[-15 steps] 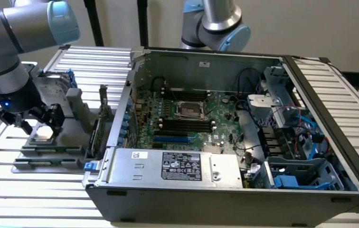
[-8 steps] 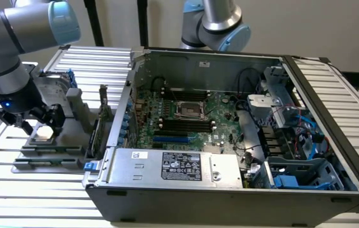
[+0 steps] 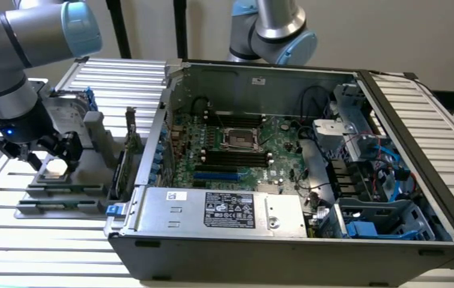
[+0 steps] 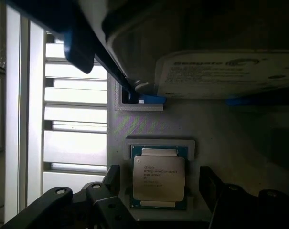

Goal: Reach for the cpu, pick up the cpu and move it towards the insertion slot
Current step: 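Pick up the cpu and move it towards the insertion slot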

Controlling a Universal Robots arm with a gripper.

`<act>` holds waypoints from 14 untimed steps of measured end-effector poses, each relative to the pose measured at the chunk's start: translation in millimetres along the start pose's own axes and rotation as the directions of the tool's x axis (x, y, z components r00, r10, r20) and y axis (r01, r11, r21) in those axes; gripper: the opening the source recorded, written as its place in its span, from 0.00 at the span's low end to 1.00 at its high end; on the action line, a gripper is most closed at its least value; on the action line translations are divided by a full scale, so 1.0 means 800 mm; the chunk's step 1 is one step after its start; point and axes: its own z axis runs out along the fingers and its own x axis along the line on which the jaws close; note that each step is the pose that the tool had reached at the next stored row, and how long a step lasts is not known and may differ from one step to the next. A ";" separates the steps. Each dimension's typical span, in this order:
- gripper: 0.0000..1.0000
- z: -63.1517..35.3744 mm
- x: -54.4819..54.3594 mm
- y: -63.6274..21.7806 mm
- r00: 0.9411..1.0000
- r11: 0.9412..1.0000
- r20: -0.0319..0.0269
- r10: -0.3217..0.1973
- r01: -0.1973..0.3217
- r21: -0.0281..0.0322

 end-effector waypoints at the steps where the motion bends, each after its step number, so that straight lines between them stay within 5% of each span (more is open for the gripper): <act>1: 0.76 0.000 0.000 0.000 1.000 1.000 0.000 0.000 0.000 0.000; 12: 0.75 0.000 0.000 0.000 1.000 1.000 0.000 0.000 0.000 0.000; 14: 0.68 0.000 0.000 0.000 1.000 1.000 0.000 0.000 0.000 0.000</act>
